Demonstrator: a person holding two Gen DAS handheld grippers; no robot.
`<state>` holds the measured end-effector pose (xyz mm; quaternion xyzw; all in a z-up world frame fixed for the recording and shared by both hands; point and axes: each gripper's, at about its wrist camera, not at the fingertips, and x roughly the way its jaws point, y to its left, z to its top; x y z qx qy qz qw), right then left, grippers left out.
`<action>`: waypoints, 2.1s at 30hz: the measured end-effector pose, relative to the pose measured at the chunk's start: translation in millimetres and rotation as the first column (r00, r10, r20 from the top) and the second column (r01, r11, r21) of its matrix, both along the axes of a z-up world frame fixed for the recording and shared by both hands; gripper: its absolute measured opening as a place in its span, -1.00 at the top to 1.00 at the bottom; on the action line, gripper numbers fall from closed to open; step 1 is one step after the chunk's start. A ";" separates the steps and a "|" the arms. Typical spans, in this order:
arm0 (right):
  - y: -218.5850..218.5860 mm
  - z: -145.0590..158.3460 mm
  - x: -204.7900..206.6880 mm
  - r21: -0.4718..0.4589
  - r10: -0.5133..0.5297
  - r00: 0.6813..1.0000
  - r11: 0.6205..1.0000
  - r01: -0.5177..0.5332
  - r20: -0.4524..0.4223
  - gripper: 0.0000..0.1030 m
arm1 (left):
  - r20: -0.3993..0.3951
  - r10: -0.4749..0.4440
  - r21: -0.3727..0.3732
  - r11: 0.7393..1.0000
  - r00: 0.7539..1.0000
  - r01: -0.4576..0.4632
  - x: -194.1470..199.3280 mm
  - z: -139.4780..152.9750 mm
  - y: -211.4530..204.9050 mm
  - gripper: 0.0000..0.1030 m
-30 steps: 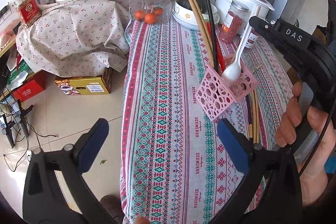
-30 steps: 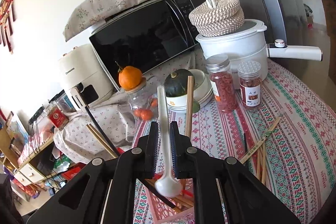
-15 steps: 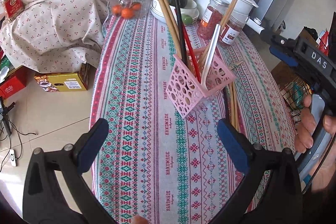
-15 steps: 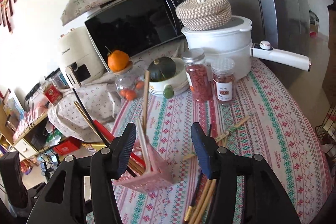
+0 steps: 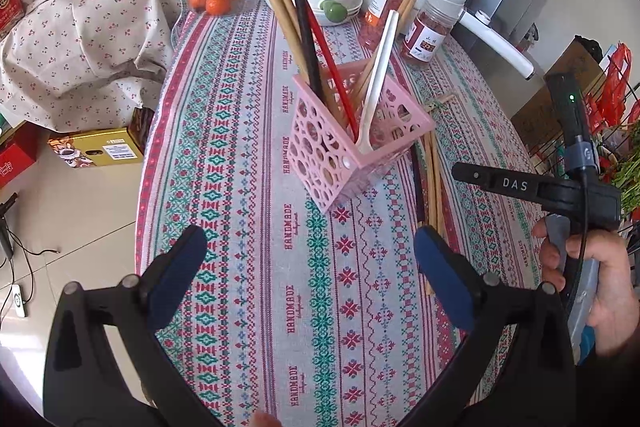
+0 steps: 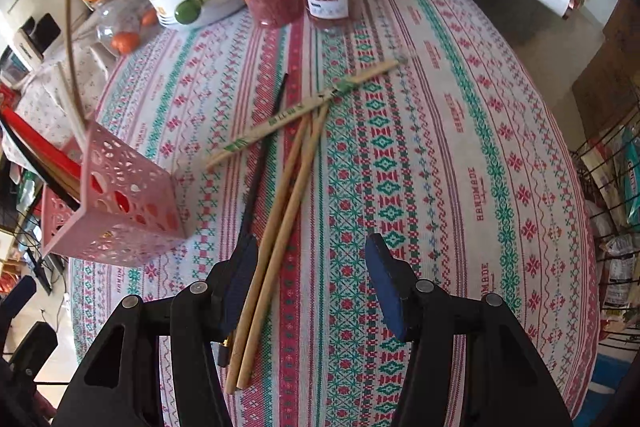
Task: Organize utensils
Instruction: 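Grasp a wooden chopstick from the table with the right tool, then grasp another wooden chopstick with the left tool while the right tool lifts its chopstick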
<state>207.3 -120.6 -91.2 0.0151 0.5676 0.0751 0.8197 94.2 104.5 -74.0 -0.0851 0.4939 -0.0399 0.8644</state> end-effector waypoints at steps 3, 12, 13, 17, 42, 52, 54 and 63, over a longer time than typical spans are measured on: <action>-1.6 -10.7 6.3 -0.018 -0.019 0.999 1.000 0.018 -0.031 -0.13 | -0.010 -0.007 0.005 1.000 1.000 0.007 0.1 -1.8 -2.2 -0.99; 5.0 -23.2 21.2 -0.065 -0.054 0.998 0.997 0.052 -0.036 -0.12 | -0.015 -0.022 0.010 1.000 1.000 0.022 -3.4 -3.6 -3.7 -0.99; 6.2 -23.4 21.6 -0.078 -0.054 0.998 0.996 0.051 -0.032 -0.10 | -0.015 -0.027 0.013 1.000 1.000 0.027 -4.3 -3.6 -5.0 -0.99; 13.1 -24.2 25.7 -0.156 -0.037 0.999 0.987 0.034 -0.018 0.27 | -0.007 -0.059 0.028 0.998 0.998 0.059 -7.9 -2.4 -14.5 -0.99; -148.0 10.4 -1.3 0.038 -0.092 0.995 0.995 0.094 -0.047 0.87 | -0.180 -0.254 0.229 0.929 0.950 0.291 66.1 -34.5 -180.5 -0.72; -167.8 13.7 3.2 0.102 -0.101 0.993 0.989 0.107 -0.055 0.87 | -0.260 -0.137 0.217 0.956 0.956 0.196 118.8 -62.1 -176.2 0.55; -169.3 13.8 3.3 0.106 -0.100 0.993 0.989 0.106 -0.056 0.87 | -0.268 -0.131 0.230 0.954 0.954 0.195 124.1 -66.6 -177.1 0.64; -170.6 15.6 3.0 0.116 -0.109 0.992 0.986 0.115 -0.057 0.87 | -0.260 -0.167 0.222 0.948 0.951 0.227 121.9 -66.7 -182.7 0.84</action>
